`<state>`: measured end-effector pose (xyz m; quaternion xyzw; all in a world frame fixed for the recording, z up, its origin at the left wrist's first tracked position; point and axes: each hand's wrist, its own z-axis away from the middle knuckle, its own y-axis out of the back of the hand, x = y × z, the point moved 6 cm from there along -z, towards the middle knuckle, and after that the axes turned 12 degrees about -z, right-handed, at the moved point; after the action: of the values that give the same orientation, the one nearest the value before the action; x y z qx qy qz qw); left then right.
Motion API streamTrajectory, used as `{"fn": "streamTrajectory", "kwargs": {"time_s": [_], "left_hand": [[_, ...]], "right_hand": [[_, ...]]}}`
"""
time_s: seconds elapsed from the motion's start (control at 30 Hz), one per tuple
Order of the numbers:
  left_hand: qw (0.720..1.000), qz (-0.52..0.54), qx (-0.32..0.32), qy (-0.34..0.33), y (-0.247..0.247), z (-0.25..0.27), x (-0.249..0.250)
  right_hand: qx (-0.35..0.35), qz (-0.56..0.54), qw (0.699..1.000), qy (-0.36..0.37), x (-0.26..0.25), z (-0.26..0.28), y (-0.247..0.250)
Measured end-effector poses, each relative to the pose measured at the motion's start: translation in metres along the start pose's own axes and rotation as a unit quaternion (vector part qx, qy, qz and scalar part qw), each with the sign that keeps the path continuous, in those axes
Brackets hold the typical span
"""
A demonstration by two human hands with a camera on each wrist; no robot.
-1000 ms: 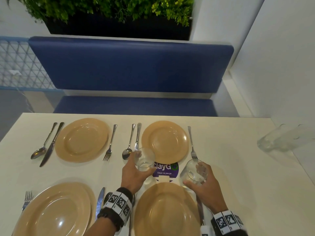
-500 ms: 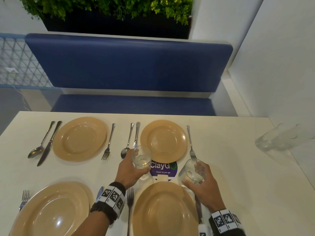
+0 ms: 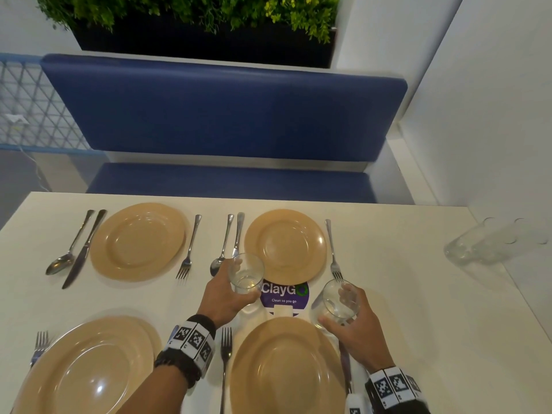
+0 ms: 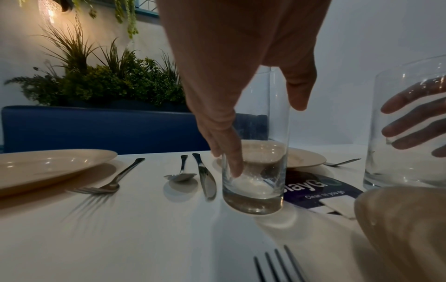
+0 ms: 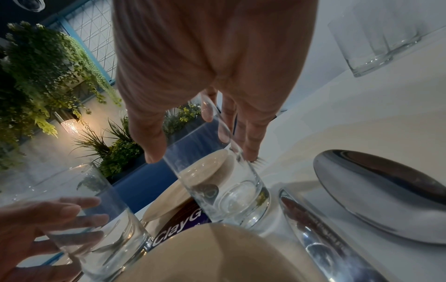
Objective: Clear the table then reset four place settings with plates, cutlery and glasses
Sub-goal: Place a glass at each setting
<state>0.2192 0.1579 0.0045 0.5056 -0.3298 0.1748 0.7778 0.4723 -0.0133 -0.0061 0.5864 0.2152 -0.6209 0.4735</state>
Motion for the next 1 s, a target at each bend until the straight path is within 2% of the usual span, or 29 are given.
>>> {"fn": "streamTrajectory", "kwargs": {"time_s": [0.33,0.47,0.53,0.7,0.8,0.9,1.0], "left_hand": [[1.000,0.004,-0.006,-0.003,0.001,0.002,-0.002],[0.999,0.035,-0.006,-0.002,0.022,0.016,-0.004],[0.999,0.044,0.021,-0.002,0.043,0.032,0.001],[0.977,0.063,0.176,-0.098,0.125,0.074,0.049],[0.954,0.116,0.197,-0.192,0.158,0.099,0.107],[0.938,0.163,0.151,-0.267,0.147,0.121,0.167],[0.939,0.203,0.046,-0.276,0.089,0.135,0.213]], "right_hand": [[-0.011,-0.009,1.000,-0.027,-0.002,0.003,0.002],[-0.020,0.017,0.998,-0.048,0.002,0.011,0.020],[0.002,0.030,0.998,-0.054,0.006,0.018,0.040],[0.125,0.082,0.988,-0.035,0.000,0.041,0.105],[0.180,0.120,0.976,-0.038,0.003,0.054,0.140],[0.208,0.135,0.966,-0.071,0.008,0.058,0.171],[0.230,0.138,0.960,-0.076,0.003,0.051,0.205]]}}
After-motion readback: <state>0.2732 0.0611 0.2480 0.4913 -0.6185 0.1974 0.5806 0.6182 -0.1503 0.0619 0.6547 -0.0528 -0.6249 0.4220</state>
